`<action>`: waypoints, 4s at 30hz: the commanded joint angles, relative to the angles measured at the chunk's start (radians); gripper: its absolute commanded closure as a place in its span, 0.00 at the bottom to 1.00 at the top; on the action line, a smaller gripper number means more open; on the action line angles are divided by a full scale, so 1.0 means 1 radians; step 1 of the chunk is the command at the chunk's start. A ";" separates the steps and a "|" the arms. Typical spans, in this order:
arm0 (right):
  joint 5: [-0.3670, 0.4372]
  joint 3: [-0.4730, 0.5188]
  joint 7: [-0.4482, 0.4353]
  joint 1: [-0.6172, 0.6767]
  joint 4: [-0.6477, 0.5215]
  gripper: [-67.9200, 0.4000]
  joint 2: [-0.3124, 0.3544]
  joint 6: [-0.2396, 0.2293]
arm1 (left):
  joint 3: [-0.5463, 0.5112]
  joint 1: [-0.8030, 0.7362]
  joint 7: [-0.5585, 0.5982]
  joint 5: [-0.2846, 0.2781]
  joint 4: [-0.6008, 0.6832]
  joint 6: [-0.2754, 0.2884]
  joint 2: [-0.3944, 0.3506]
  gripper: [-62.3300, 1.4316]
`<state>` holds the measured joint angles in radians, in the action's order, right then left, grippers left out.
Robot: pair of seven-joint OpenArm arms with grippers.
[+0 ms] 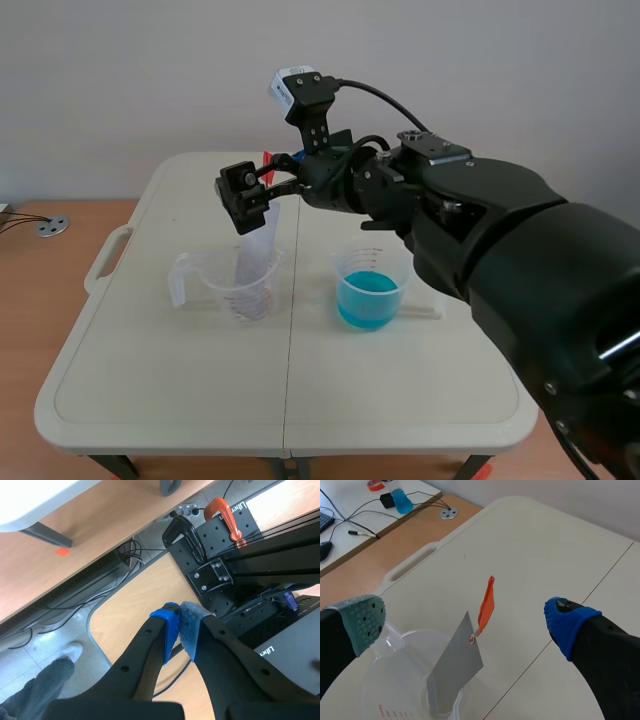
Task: Hold the metal plate by the orange handle, dip it into the blue solution, take it out and point at it, then put the plate back in the beaker on the left.
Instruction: 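Lift the metal plate out of the left beaker, then move the plate over the blue solution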
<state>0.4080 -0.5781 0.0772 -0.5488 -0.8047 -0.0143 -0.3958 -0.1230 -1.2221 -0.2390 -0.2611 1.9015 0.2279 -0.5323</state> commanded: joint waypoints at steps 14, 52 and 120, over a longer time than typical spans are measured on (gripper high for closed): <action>0.011 0.000 -0.016 -0.063 0.033 0.24 -0.047 -0.060 | -0.001 -0.016 0.006 -0.003 0.007 -0.001 0.000 0.93; 0.011 0.000 -0.045 -0.044 0.033 0.98 -0.047 -0.164 | -0.001 -0.010 0.005 -0.003 0.007 -0.001 0.000 0.93; 0.046 0.184 0.263 0.160 -0.792 0.97 0.112 -0.350 | -0.001 0.011 0.006 -0.003 0.007 -0.001 0.000 0.93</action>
<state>0.4343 -0.4053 0.3508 -0.3786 -1.5734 0.0967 -0.7383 -0.1230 -1.2026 -0.2386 -0.2615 1.9015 0.2279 -0.5323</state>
